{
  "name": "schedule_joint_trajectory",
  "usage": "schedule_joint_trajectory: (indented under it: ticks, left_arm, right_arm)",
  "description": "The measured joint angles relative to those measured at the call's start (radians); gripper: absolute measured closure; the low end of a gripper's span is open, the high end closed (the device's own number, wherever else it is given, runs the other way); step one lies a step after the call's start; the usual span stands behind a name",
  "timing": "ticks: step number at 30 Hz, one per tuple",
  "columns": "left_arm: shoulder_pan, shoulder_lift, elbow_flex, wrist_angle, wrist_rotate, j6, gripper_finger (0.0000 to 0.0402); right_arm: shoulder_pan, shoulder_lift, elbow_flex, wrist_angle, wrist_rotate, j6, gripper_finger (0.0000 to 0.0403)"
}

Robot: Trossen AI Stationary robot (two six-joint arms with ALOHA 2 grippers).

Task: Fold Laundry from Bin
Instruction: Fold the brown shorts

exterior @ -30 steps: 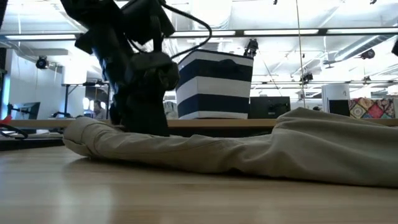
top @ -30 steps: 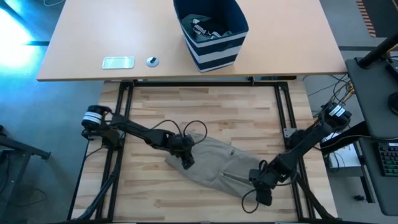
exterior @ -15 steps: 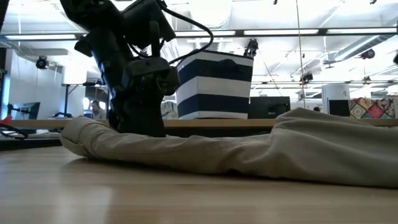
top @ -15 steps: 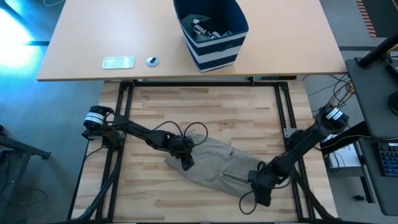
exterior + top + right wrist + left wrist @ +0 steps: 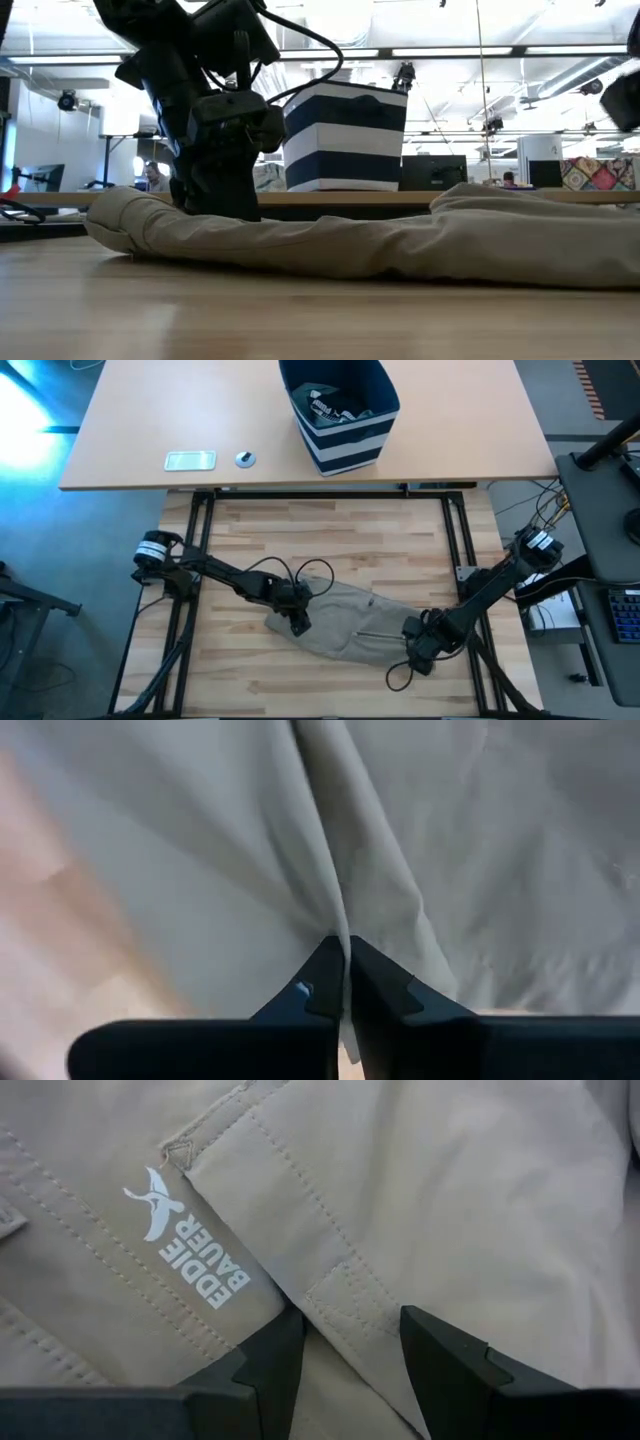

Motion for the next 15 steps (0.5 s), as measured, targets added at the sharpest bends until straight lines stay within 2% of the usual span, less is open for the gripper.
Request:
schedule_joint_trajectory:
  ticks: [7,12,15]
  left_arm:
    - [-0.004,-0.018,-0.001,-0.024,-0.008,-0.005,0.0247]
    - [-0.004,-0.019,-0.002,-0.034,-0.011,-0.006,0.0247]
    - [-0.004,-0.017,-0.002,-0.037,-0.012,-0.006,0.0247]
  right_arm:
    - [0.002,0.073,-0.015,0.003,0.041,-0.011,0.0385]
    - [0.001,0.045,0.025,-0.057,0.031,-0.083,0.0335]
    - [0.001,-0.011,0.074,-0.132,0.071,-0.174,0.0299]
